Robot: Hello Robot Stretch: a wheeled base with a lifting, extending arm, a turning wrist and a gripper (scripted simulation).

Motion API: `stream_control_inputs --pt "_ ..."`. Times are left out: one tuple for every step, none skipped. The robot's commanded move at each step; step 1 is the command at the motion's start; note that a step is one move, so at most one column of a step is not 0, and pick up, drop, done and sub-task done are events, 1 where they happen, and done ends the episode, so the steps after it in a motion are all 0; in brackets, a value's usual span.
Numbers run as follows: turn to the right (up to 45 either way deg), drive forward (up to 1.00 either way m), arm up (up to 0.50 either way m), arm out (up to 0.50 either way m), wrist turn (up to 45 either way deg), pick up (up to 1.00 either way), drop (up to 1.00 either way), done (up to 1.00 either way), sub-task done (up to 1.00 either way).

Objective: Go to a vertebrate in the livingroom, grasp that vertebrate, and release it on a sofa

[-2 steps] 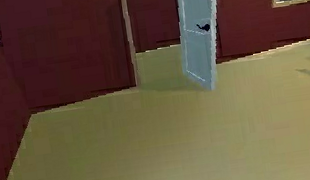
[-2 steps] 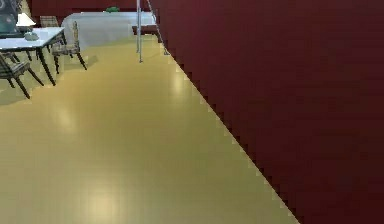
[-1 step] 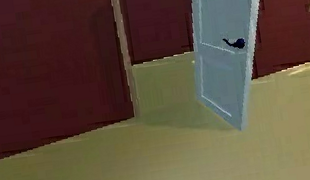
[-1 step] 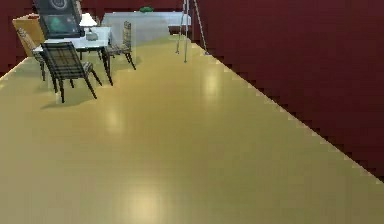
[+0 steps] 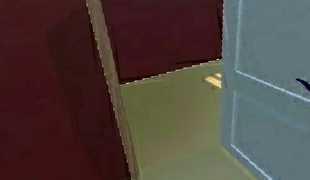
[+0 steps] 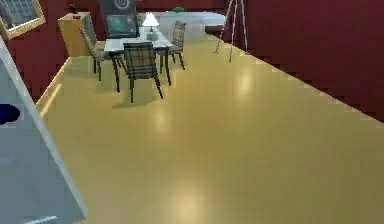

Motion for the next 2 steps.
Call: stream_control_inputs --pt "0.0 1.00 0.00 0.00 0.0 0.00 0.00 0.00 0.00" --pt "3.0 0.00 0.00 0.00 0.0 0.00 0.00 0.00 0.00"
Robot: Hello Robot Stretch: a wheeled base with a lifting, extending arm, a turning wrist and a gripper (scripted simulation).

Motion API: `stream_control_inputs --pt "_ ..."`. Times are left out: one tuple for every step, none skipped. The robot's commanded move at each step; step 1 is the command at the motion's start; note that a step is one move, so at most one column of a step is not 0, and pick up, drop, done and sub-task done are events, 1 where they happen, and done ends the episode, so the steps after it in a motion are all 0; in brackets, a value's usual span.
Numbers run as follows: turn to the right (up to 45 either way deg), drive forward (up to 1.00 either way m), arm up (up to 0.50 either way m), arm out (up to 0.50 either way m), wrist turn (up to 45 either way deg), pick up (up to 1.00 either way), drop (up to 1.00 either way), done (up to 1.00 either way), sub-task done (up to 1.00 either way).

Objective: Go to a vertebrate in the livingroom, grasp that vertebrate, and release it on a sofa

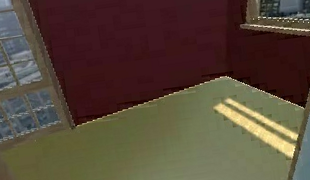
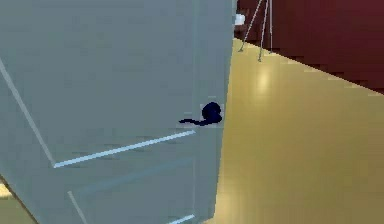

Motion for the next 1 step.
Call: stream_control_inputs --pt "0.0 0.55 0.00 0.00 0.0 0.00 0.00 0.00 0.00"
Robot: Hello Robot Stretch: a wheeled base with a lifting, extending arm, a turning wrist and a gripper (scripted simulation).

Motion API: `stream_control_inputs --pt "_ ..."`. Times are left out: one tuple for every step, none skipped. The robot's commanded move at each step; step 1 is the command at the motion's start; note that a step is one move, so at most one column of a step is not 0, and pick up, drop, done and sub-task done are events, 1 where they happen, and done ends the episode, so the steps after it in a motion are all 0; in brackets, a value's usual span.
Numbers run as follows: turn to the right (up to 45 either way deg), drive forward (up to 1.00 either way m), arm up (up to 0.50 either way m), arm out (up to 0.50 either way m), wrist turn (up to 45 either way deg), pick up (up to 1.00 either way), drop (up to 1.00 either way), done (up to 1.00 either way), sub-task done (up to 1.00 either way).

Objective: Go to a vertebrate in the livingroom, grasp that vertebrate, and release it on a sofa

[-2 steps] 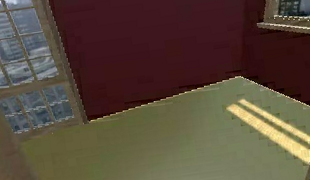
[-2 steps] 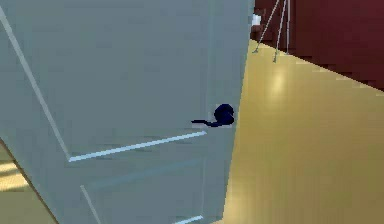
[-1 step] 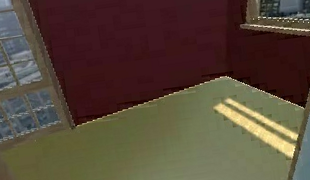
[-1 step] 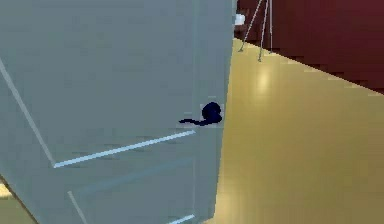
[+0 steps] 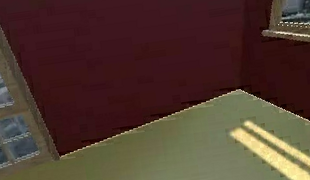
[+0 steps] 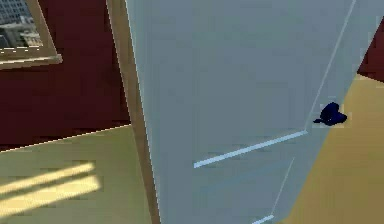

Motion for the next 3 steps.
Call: stream_control_inputs --pt "-21.0 0.00 0.00 0.00 0.0 0.00 0.00 0.00 0.00" --pt "0.0 0.15 0.00 0.00 0.0 0.00 0.00 0.00 0.00" --pt "-45.0 0.00 0.00 0.00 0.0 0.00 0.00 0.00 0.00"
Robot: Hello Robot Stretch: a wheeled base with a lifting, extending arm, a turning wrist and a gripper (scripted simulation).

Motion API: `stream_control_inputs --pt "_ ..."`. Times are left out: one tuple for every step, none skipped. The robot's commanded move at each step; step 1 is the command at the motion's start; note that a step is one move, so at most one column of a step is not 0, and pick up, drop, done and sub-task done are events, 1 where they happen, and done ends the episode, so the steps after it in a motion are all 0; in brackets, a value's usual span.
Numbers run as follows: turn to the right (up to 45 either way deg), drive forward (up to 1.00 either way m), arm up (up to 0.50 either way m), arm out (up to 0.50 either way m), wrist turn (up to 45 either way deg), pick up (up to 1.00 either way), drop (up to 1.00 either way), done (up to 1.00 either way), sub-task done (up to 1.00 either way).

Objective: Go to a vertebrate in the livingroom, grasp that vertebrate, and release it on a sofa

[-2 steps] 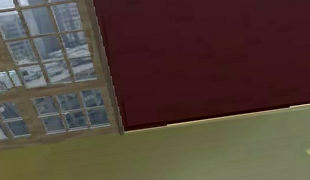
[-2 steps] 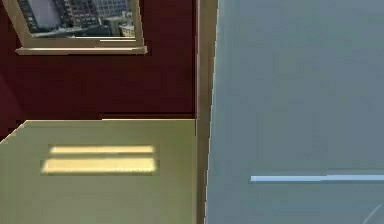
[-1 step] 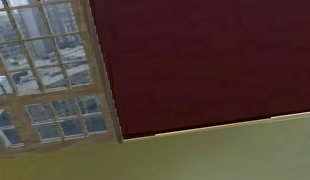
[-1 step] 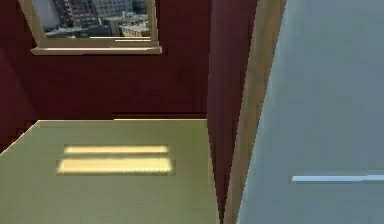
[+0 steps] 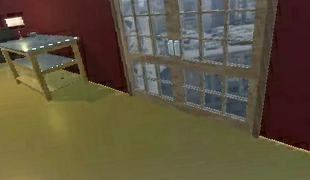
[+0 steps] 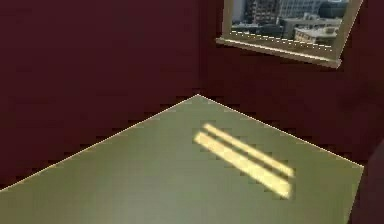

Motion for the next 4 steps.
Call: stream_control_inputs --pt "-36.0 0.00 0.00 0.00 0.0 0.00 0.00 0.00 0.00" --pt "0.0 1.00 0.00 0.00 0.0 0.00 0.00 0.00 0.00" --pt "0.0 1.00 0.00 0.00 0.0 0.00 0.00 0.00 0.00" --pt "-3.0 0.00 0.00 0.00 0.0 0.00 0.00 0.00 0.00"
